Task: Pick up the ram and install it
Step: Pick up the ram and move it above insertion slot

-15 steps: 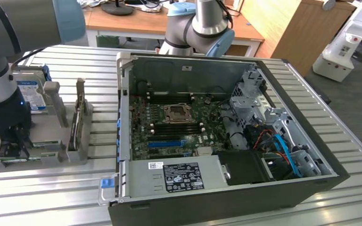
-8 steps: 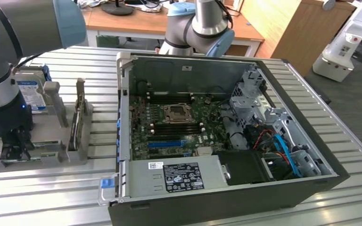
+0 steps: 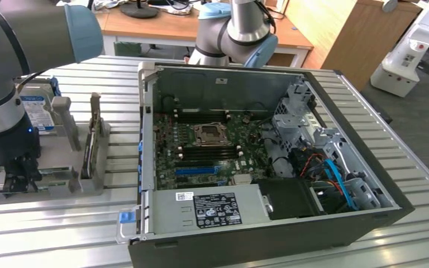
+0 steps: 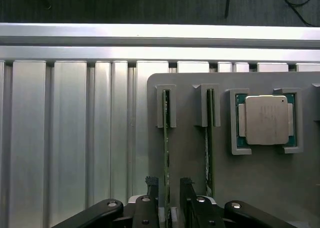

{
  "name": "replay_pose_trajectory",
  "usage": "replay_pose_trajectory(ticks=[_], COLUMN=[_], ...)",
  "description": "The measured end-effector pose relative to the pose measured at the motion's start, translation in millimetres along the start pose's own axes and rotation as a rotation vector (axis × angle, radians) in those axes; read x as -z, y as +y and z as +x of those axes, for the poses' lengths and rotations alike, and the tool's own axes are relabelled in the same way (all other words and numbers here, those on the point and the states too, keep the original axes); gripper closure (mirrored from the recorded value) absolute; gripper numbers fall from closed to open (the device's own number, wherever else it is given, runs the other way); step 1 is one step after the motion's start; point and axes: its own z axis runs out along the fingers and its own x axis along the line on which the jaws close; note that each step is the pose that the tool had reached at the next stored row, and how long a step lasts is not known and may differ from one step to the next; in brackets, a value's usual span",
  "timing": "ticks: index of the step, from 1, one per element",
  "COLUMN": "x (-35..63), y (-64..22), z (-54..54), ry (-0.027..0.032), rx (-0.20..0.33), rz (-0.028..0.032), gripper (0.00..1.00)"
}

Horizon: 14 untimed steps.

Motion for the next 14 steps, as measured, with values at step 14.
replay_pose_trajectory(ticks=[14], x=[0.3], y=[-7.8], z=[-0.2], ry=[0.0000], rx=[0.000], rz=[0.0001], gripper=[0.69])
